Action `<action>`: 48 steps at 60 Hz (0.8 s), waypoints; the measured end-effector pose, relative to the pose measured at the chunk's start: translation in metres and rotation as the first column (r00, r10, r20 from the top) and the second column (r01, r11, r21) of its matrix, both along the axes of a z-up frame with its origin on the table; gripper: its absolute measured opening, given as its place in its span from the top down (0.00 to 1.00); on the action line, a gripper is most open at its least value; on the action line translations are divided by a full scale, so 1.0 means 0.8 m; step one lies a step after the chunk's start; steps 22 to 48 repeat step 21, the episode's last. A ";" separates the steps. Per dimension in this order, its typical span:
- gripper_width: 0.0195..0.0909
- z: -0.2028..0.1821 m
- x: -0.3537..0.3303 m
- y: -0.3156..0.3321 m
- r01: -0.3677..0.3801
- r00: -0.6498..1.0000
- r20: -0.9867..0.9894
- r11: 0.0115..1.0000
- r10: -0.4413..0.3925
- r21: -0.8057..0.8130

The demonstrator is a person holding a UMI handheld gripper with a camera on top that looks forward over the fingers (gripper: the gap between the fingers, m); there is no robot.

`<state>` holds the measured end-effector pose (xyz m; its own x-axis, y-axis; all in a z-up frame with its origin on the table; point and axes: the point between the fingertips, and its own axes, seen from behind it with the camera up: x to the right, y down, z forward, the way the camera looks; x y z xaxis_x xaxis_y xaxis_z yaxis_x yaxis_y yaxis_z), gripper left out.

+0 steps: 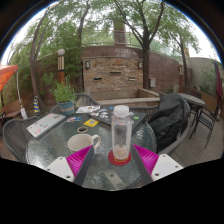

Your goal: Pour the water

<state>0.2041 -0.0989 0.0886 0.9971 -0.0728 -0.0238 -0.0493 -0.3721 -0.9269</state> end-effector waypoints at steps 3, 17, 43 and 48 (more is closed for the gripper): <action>0.10 0.026 -0.012 -0.033 0.024 1.000 -0.003 1.000 -0.024 -0.015; 0.10 0.117 -0.137 -0.197 0.058 0.998 -0.015 0.997 -0.059 -0.056; 0.10 0.140 -0.166 -0.233 0.062 0.998 -0.012 0.996 -0.063 -0.061; 0.10 0.140 -0.166 -0.233 0.062 0.998 -0.012 0.996 -0.063 -0.061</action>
